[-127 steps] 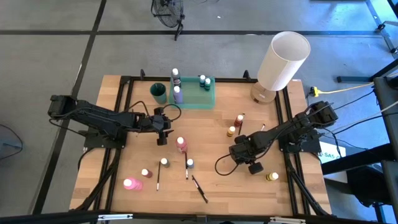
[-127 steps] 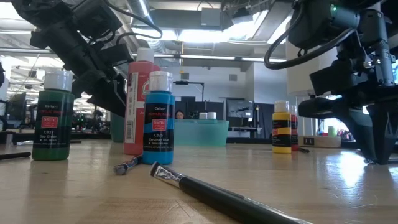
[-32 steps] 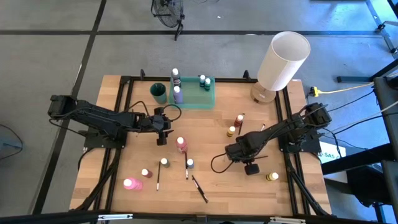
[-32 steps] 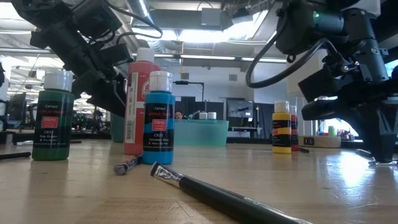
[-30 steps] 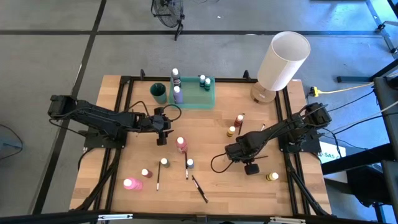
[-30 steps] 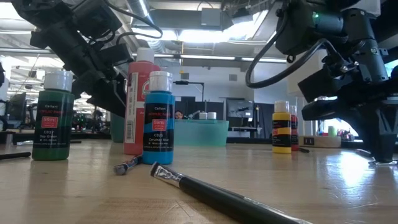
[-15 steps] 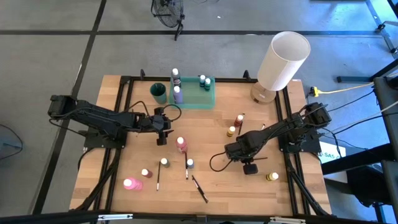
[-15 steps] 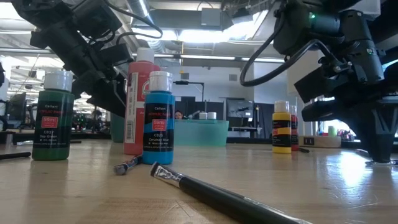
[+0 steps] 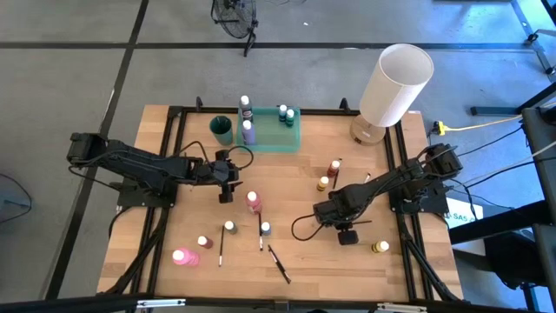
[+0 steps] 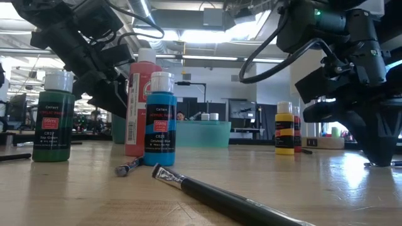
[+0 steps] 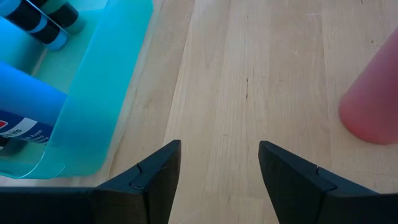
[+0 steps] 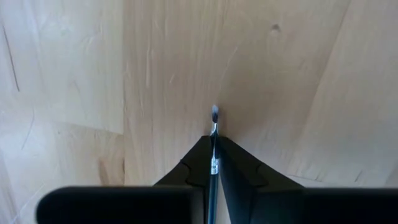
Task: Pick & Place Paint Supplies
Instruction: Put the silver paintbrush into the green cup
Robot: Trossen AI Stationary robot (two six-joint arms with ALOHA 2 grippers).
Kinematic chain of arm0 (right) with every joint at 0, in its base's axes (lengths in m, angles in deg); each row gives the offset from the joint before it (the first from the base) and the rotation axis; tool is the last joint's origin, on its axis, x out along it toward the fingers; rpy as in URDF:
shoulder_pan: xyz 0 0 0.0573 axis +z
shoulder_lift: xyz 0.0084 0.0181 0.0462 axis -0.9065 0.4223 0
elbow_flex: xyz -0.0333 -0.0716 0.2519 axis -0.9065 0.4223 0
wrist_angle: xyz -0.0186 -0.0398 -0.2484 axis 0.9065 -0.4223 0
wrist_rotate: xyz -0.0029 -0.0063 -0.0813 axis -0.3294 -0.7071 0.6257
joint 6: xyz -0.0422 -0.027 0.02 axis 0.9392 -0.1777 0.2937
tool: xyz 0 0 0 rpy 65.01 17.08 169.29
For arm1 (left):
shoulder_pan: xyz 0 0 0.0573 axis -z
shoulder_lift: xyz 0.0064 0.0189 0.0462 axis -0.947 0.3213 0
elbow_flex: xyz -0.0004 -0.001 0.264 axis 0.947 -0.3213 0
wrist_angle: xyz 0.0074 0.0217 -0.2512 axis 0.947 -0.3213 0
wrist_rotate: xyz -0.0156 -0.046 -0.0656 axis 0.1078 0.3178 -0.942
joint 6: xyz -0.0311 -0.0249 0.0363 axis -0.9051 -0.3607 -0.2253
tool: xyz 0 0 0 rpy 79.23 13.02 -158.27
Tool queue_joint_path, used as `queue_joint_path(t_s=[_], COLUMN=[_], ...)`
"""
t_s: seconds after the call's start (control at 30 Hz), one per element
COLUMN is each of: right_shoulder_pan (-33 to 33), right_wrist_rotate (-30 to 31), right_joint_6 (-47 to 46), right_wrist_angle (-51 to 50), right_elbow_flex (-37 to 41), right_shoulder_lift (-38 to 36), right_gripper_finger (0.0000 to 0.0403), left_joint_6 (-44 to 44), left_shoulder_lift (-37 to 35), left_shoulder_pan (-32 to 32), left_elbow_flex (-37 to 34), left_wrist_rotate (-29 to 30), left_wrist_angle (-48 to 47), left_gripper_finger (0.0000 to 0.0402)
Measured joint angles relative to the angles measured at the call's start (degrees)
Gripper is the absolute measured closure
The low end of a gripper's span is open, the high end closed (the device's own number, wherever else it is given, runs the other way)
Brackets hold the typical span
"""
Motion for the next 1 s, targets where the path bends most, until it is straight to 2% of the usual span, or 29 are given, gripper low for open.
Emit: queue_joint_path(t_s=[0.5, 0.83, 1.0], right_shoulder_pan=[-0.02, -0.04, -0.04], right_wrist_rotate=[-0.05, 0.29, 0.86], right_joint_6=[-1.51, -2.54, -2.51], right_wrist_angle=[1.53, 5.51, 6.69], right_elbow_flex=[-0.19, -0.39, -0.44], right_shoulder_lift=[-0.04, 0.02, 0.07], right_gripper_finger=[0.0366, 0.0331, 0.0327], left_joint_6=[0.0, 0.0, 0.0], left_shoulder_lift=[-0.01, 0.0, 0.0], left_shoulder_pan=[0.01, 0.0, 0.0], left_elbow_flex=[0.02, 0.01, -0.01], left_wrist_rotate=[0.0, 0.0, 0.0], left_wrist_angle=[-0.01, -0.02, 0.0], left_gripper_finger=[0.019, 0.019, 0.019])
